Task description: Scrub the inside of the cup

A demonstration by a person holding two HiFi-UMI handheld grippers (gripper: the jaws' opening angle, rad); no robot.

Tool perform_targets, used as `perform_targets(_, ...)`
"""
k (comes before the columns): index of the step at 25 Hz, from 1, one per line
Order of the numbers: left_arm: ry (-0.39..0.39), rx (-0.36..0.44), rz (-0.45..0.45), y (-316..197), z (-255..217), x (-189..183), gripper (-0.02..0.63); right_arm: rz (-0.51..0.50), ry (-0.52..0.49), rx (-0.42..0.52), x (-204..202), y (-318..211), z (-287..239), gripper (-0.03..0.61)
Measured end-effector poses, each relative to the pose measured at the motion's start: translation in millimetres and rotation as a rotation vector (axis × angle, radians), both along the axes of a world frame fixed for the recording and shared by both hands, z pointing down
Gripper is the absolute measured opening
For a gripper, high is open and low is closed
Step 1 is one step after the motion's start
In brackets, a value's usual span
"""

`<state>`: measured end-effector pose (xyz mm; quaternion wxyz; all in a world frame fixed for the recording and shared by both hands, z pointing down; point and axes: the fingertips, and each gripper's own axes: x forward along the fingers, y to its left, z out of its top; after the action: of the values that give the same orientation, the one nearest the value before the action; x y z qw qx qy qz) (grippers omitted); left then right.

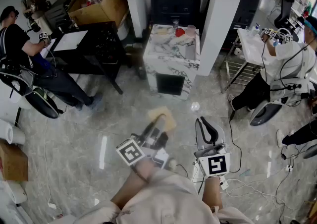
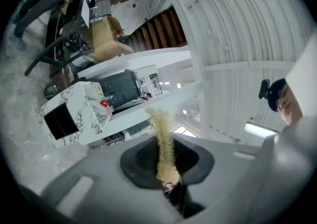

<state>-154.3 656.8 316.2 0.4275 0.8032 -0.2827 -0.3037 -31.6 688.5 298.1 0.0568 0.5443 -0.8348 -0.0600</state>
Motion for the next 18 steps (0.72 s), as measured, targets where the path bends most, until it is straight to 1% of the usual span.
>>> perform_targets(3,0.005,0.009,-0.009,6.5,-8.5,10.4,0.025,-0.011,-0.030,0.003,9.3,9.7,0.2,0.038)
perform_targets(6,0.002,0.010,-0.005,12.6,-7.6,19.3,0.025,-0.015,-0.071,0.031,18.0,12.6,-1.8,0.038)
perform_targets(9,-0.006,0.010,-0.006,11.3,-3.3,22.9,0.025,-0.044,-0.070,0.043,17.2,8.0,-0.3,0.038)
perform_targets(13,0.002,0.018,-0.008,-7.7,-5.9,25.4,0.025,-0.063,-0.054,0.037,14.2,-12.3,2.0,0.038)
perform_targets(18,0.015,0.010,-0.011,-40.6,-2.3,28.7,0.025,-0.060,-0.045,-0.015,18.0,-47.8,17.6,0.038)
